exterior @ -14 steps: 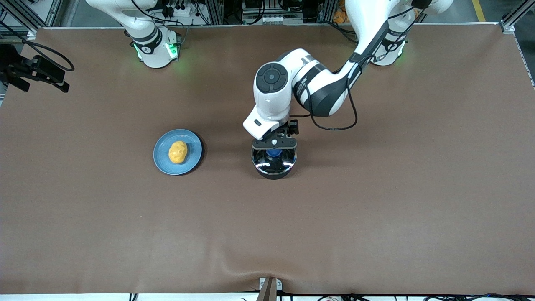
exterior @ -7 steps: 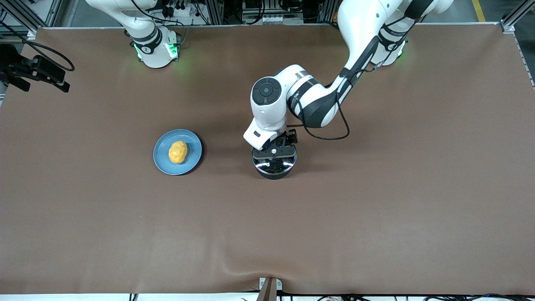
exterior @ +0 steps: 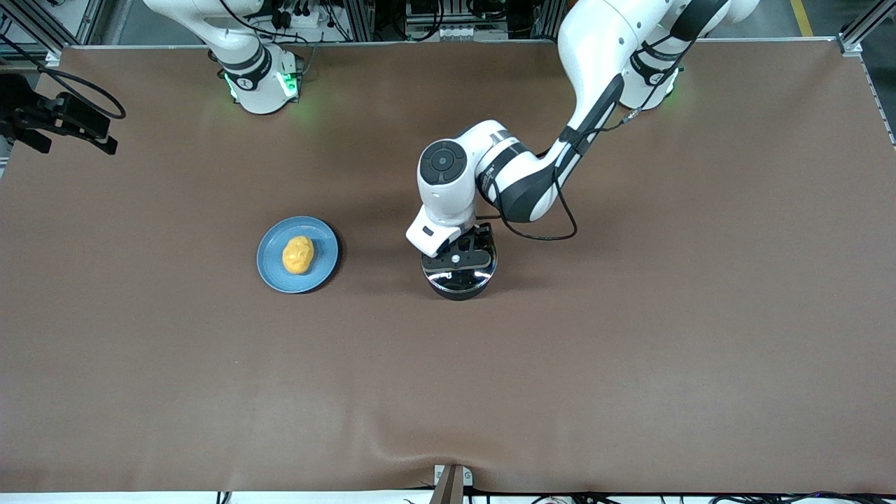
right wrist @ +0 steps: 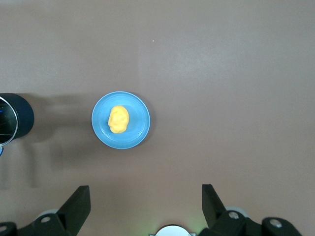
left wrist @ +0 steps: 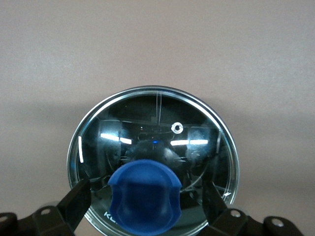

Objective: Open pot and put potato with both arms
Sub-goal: 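Lift the glass lid off the saucepan with the left gripper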

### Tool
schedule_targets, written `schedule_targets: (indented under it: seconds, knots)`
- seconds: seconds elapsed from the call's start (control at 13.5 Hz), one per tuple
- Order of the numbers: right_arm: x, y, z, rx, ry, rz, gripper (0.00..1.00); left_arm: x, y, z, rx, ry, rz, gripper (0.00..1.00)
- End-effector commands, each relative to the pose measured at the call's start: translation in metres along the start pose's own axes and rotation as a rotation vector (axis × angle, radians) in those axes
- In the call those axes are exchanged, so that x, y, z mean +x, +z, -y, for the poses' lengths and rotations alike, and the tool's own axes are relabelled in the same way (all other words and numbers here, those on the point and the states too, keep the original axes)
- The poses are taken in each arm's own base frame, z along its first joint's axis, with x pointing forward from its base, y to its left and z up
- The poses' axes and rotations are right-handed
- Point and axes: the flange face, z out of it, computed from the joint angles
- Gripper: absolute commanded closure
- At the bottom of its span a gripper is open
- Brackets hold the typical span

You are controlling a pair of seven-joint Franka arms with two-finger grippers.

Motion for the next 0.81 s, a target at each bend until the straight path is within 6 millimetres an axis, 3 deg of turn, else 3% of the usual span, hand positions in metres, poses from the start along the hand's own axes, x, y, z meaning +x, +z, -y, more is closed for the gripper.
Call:
schedule_targets:
  seconds: [0.0,0.07,0.37,0.44,0.67,0.74]
  knots:
    - [-0.005,-0.005,-0.001,0.015,-0.003,-0.007,0.0,0.001,0.005,-0.005,0.012,-0.011,-0.022,0.0]
    - [-0.005,-0.005,-0.001,0.015,-0.003,-0.005,0.0,0.001,0.006,-0.005,0.013,-0.011,-0.021,0.0]
    - [-0.005,-0.006,-0.001,0.015,-0.002,-0.007,0.0,0.001,0.008,-0.004,0.012,-0.015,-0.014,0.26]
    - [-0.005,-0.005,-0.001,0.015,-0.003,-0.005,0.0,0.002,0.008,-0.004,0.011,-0.018,-0.012,0.41]
    - [-0.005,-0.005,-0.001,0.015,-0.003,-0.005,0.0,0.003,-0.001,-0.002,0.006,-0.031,-0.013,1.0]
    - [-0.005,-0.005,-0.001,0.015,-0.003,-0.007,0.0,0.003,-0.008,-0.001,0.003,-0.058,-0.017,1.0]
